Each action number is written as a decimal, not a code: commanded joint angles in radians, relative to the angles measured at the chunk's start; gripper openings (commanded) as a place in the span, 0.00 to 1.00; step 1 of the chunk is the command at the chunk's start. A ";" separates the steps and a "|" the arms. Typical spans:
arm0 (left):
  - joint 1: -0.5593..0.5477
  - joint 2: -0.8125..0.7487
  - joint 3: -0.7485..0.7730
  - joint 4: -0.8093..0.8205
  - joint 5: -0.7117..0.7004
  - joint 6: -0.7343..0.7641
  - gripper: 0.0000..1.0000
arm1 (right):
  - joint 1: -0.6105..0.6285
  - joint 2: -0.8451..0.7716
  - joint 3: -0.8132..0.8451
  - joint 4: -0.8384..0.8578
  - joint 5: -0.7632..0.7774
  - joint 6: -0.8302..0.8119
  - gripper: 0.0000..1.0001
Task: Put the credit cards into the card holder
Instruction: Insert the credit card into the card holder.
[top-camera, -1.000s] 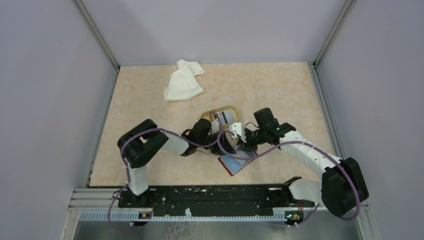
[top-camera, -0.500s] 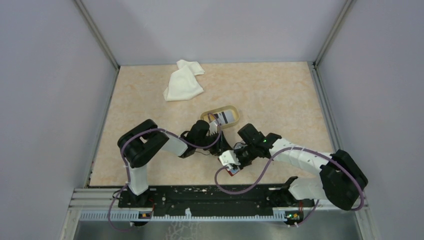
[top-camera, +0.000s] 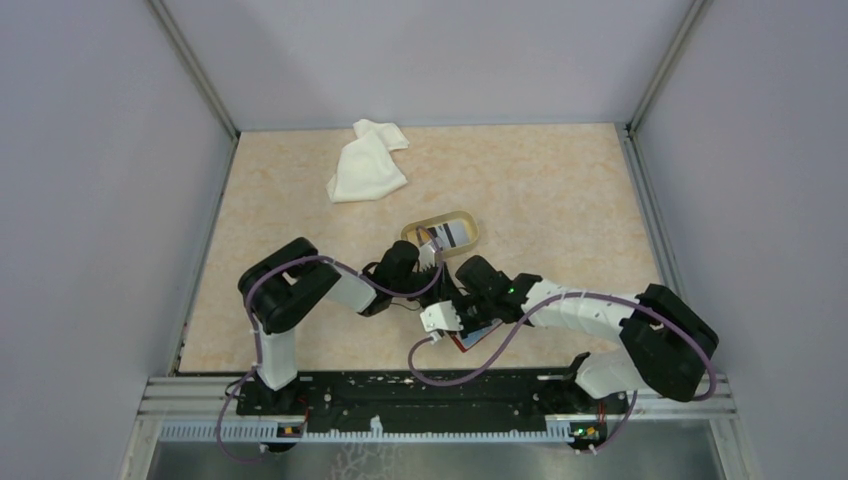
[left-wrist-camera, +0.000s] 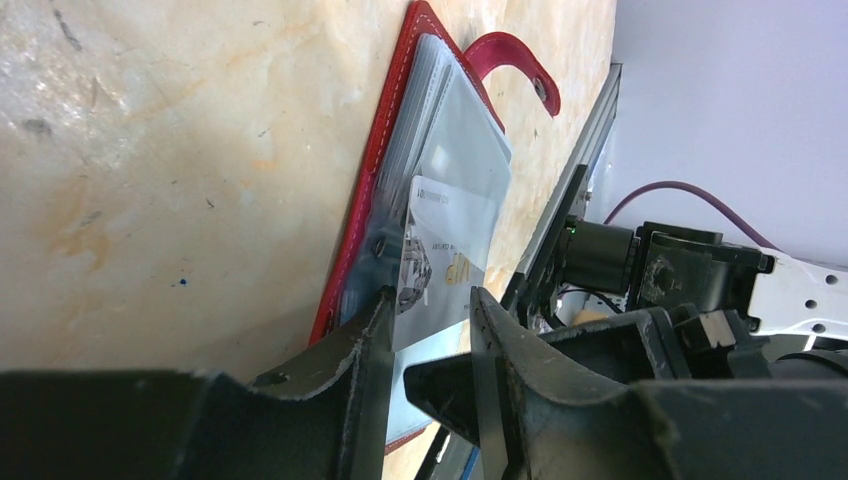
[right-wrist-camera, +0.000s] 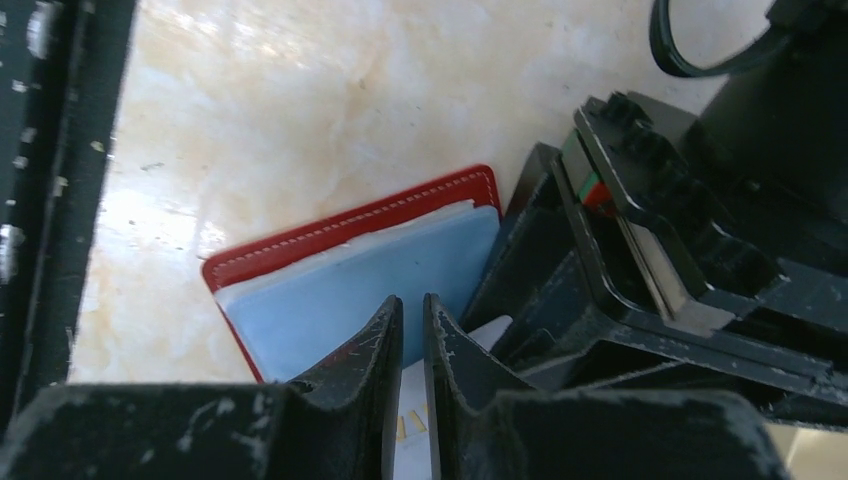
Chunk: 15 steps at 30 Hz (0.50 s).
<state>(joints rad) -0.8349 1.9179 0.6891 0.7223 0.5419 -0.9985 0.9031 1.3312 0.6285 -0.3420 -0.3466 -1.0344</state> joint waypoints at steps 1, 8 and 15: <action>0.003 0.030 0.006 -0.001 0.020 0.007 0.40 | 0.010 0.004 0.022 0.047 0.108 0.041 0.13; 0.003 0.027 0.004 -0.004 0.021 0.011 0.41 | -0.006 0.001 0.043 0.011 0.119 0.053 0.12; 0.002 0.014 -0.021 0.017 0.011 0.005 0.41 | -0.090 -0.061 0.051 -0.020 0.016 0.063 0.12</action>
<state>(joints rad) -0.8330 1.9244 0.6891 0.7376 0.5468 -0.9993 0.8528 1.3270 0.6308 -0.3672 -0.2810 -0.9829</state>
